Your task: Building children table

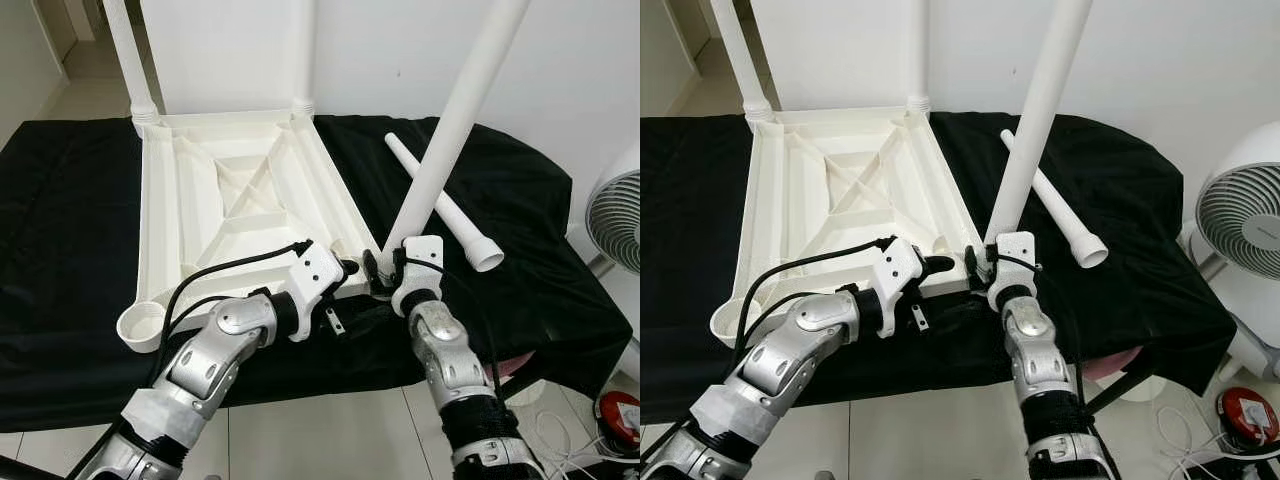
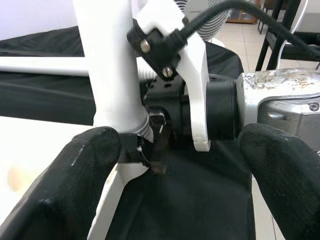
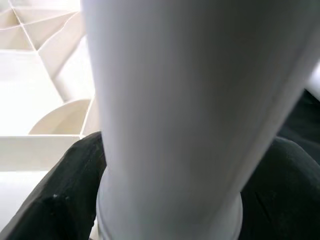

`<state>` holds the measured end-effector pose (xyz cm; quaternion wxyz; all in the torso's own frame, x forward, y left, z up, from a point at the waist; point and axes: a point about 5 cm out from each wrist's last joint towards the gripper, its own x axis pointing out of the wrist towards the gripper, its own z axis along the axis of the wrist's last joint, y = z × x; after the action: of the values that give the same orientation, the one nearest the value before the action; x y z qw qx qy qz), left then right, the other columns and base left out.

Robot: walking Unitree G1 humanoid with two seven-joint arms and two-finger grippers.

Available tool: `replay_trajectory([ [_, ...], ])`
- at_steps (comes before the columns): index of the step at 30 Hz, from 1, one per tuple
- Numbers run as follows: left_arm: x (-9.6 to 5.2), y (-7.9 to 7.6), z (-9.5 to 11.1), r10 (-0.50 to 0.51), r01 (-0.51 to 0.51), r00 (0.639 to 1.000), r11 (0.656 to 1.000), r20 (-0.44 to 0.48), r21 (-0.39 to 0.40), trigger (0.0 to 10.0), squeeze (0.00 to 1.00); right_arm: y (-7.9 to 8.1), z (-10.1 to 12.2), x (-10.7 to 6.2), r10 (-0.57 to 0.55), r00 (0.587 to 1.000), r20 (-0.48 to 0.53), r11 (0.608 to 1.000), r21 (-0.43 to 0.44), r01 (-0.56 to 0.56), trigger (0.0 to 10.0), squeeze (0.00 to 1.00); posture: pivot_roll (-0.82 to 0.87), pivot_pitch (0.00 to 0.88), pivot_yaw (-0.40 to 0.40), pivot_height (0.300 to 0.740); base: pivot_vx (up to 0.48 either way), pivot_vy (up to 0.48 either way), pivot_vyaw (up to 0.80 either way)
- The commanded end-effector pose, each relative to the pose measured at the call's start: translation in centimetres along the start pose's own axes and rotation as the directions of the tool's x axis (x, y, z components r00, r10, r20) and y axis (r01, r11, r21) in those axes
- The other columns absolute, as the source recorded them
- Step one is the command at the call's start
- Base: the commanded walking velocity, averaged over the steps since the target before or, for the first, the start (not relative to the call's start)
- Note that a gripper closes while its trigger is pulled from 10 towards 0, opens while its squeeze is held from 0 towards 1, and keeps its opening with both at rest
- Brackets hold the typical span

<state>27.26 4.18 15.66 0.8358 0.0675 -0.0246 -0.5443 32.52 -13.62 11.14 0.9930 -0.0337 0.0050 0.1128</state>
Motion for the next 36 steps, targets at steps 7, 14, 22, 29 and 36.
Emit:
replay_trajectory([
  [7,0.5,-0.5,0.0,-0.079,0.080,0.997,0.996,-0.022,0.047,10.0,0.00,-1.5,0.7,0.7,0.269,0.963,0.003,0.954,-0.137,-0.266,10.0,0.00,-0.09,0.000,-0.034,0.740,0.000,0.000,0.00],
  [14,0.6,-0.9,-0.2,-0.092,0.093,0.995,0.994,-0.028,0.054,10.0,0.00,-1.7,1.4,1.3,0.417,0.909,-0.009,0.893,-0.180,-0.412,10.0,0.00,-0.08,0.000,-0.037,0.740,0.000,0.000,0.00],
  [22,0.5,-1.0,-0.2,-0.087,0.088,0.996,0.995,-0.030,0.050,10.0,0.00,-1.3,0.9,1.7,0.512,0.858,-0.043,0.844,-0.162,-0.512,0.0,0.00,-0.07,0.000,-0.042,0.740,0.000,0.000,0.00],
  [29,0.4,-1.1,-0.3,-0.084,0.085,0.996,0.995,-0.031,0.049,10.0,0.00,-1.5,0.2,1.4,0.535,0.842,-0.068,0.828,-0.153,-0.539,0.0,0.00,-0.06,0.000,-0.045,0.740,0.000,0.000,0.00],
  [36,0.4,-1.2,-0.4,-0.084,0.085,0.996,0.995,-0.033,0.048,10.0,0.00,-2.0,-0.3,1.1,0.515,0.854,-0.072,0.844,-0.129,-0.520,10.0,0.00,-0.07,0.000,-0.044,0.740,0.000,0.000,0.00],
])
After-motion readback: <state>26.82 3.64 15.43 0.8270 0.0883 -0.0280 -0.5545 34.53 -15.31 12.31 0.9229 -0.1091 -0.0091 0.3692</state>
